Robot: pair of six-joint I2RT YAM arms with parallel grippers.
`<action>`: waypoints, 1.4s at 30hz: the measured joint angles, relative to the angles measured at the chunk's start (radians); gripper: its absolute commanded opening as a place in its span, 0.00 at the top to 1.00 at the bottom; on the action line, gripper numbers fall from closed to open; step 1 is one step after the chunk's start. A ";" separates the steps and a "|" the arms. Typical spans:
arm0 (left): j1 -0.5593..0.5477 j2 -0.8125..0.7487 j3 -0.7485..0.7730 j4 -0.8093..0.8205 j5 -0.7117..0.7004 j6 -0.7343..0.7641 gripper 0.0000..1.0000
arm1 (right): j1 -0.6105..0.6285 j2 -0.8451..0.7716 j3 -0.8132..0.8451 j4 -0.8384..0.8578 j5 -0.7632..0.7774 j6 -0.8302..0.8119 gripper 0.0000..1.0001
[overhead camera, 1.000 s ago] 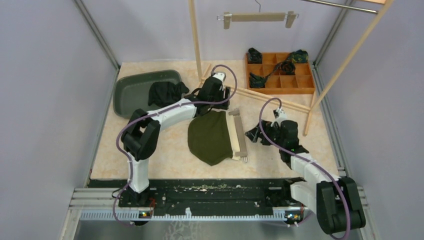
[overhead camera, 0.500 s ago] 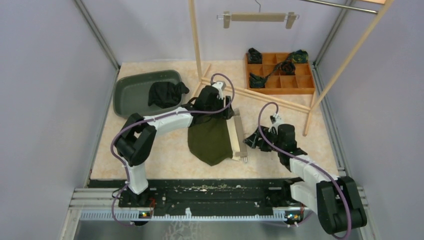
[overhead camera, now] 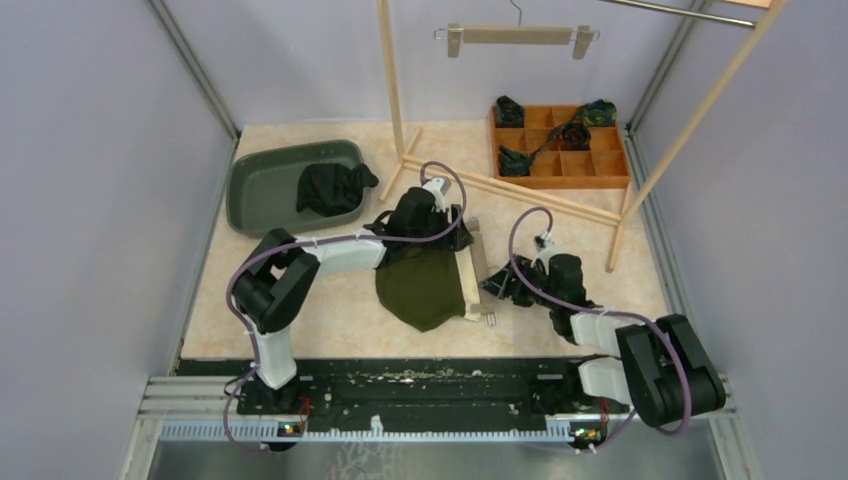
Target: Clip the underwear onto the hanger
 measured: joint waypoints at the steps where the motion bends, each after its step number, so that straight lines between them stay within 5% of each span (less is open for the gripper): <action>1: -0.003 0.000 0.000 0.010 0.001 -0.003 0.31 | 0.003 0.016 -0.005 0.029 -0.002 0.008 0.33; 12: -0.019 0.016 -0.066 0.154 0.006 -0.037 0.32 | 0.062 0.174 -0.011 0.256 -0.009 0.084 0.37; 42: -0.105 0.072 -0.260 0.472 -0.010 -0.231 0.33 | 0.167 0.509 -0.008 0.655 0.035 0.196 0.84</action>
